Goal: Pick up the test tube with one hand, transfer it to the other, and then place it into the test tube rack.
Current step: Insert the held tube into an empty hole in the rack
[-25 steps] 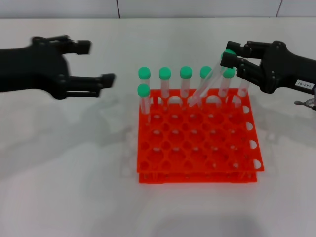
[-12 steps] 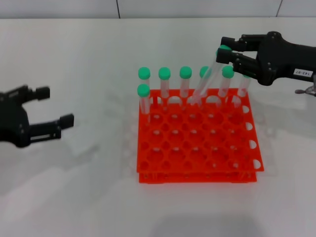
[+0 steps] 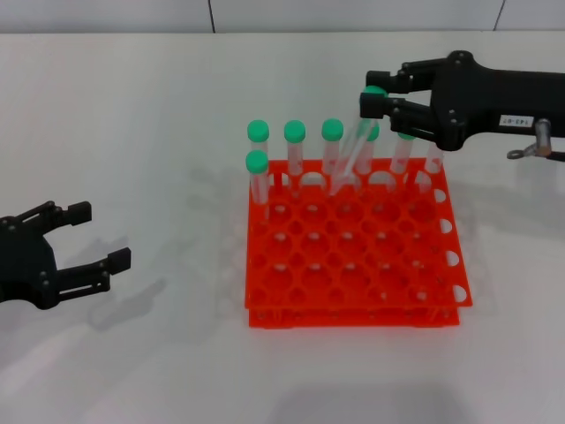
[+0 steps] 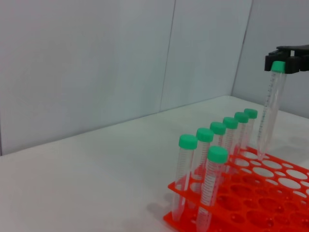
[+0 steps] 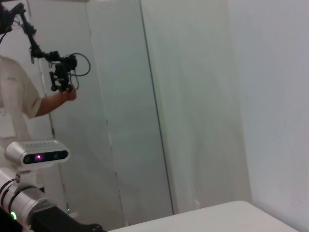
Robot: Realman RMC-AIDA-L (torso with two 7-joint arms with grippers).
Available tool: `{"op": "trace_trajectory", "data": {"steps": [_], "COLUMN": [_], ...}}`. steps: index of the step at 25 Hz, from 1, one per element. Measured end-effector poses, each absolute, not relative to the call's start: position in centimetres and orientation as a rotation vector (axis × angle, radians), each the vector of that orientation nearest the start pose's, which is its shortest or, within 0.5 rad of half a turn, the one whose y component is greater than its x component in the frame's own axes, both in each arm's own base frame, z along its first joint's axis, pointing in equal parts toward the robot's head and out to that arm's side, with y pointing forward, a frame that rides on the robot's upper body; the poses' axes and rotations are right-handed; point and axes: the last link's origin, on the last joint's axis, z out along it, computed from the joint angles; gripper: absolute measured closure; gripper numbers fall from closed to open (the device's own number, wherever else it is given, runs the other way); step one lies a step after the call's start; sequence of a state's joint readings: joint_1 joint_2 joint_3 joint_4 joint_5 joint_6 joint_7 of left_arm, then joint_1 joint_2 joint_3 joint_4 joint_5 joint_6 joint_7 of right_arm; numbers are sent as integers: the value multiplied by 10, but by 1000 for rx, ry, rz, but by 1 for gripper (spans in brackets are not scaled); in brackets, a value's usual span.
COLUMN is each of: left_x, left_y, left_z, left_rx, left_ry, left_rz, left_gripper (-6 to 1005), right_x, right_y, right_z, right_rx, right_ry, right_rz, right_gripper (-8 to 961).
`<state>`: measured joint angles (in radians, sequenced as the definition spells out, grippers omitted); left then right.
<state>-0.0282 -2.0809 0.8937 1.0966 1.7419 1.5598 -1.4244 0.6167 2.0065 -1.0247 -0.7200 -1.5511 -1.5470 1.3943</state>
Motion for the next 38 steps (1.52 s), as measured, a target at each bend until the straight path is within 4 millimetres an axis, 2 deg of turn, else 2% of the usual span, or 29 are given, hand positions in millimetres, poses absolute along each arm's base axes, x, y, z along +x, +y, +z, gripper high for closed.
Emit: {"op": "trace_trajectory", "data": {"steps": [12, 38], "left_x": [-317, -332], "left_y": [235, 227], "left_z": [57, 54], "left_rx": [-2508, -2479], "left_ry": [-634, -634], "left_rz": [-606, -603], "left_gripper": [104, 104], "right_x": [146, 120], "right_y": [378, 390], "right_z": [8, -23], "right_rx": [-2832, -2879], "right_ry": [197, 144], "right_rz": [904, 717], "right_gripper": [696, 694]}}
